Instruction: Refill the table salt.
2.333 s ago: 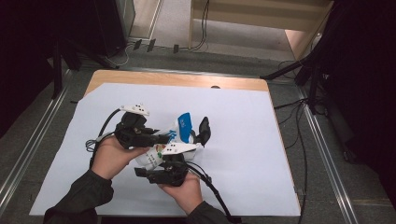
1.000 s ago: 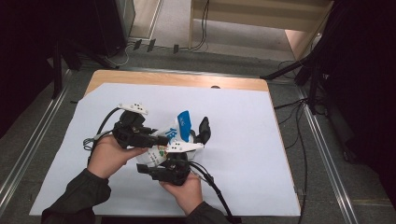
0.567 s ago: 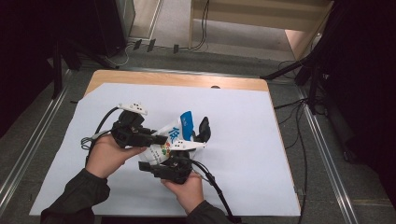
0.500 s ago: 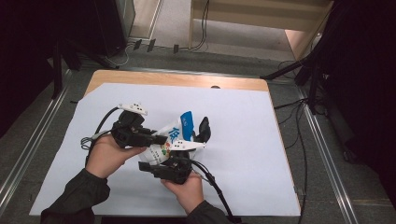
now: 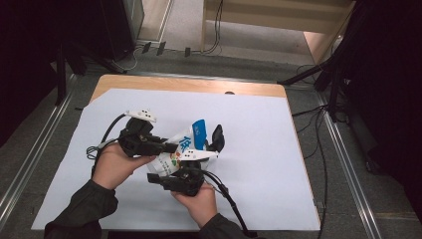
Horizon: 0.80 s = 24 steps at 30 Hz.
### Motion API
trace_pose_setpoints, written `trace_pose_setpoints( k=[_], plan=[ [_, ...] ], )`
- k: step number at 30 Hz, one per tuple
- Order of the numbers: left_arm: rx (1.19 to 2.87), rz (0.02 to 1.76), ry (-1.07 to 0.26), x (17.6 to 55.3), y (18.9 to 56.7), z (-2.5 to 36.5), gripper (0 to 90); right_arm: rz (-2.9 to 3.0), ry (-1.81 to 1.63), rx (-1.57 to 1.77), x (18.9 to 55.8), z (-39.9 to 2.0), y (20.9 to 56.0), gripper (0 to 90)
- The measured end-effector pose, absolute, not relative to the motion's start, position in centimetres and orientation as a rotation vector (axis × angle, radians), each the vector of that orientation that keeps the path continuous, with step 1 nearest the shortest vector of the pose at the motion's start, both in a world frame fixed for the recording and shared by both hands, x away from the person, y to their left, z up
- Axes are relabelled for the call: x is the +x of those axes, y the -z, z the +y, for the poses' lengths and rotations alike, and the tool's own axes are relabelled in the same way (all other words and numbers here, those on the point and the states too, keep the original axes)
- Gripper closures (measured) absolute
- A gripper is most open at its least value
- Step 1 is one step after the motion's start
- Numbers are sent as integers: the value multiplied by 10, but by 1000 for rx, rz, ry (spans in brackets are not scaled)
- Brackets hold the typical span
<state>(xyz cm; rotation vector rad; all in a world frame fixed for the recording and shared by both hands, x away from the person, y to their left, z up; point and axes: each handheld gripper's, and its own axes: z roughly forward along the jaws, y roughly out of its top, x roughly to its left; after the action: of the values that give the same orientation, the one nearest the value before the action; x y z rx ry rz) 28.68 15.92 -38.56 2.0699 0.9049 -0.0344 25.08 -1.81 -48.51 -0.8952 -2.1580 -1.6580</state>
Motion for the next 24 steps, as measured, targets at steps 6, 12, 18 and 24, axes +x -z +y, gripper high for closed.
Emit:
trace_pose_setpoints(
  k=[6, 12, 18, 24],
  plan=[
    [2061, 906, 42, 288, 388, 159, 776, -2179, 1653, -891, 251, -18, 485, 641],
    [2092, 905, 11, 286, 388, 158, 858, -2202, 1644, -883, 251, -17, 487, 643],
    [2100, 908, 4, 285, 387, 160, 869, -2210, 1638, -876, 251, -16, 487, 644],
    [2095, 908, 2, 285, 386, 161, 872, -2219, 1640, -868, 251, -16, 487, 644]
  ],
)
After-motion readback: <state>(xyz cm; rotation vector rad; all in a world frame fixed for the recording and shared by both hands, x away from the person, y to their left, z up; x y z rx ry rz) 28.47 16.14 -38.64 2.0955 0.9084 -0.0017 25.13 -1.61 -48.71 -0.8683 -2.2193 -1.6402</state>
